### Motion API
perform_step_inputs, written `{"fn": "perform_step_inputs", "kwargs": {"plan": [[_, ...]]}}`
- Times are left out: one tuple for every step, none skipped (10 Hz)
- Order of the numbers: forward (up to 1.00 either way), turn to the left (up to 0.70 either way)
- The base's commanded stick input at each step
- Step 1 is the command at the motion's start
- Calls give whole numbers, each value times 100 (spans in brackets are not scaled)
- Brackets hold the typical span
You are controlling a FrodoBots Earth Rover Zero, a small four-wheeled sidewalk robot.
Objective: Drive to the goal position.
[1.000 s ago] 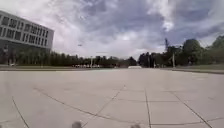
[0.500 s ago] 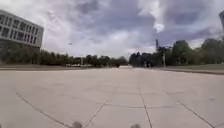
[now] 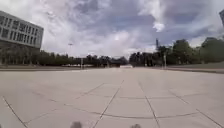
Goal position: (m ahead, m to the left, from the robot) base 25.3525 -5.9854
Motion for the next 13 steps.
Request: {"fn": "perform_step_inputs", "kwargs": {"plan": [[70, 0], [70, 0], [70, 0], [70, 0], [70, 0], [70, 0], [70, 0], [70, -29], [70, -31], [70, -19], [70, 0], [70, 0], [70, 0]]}}
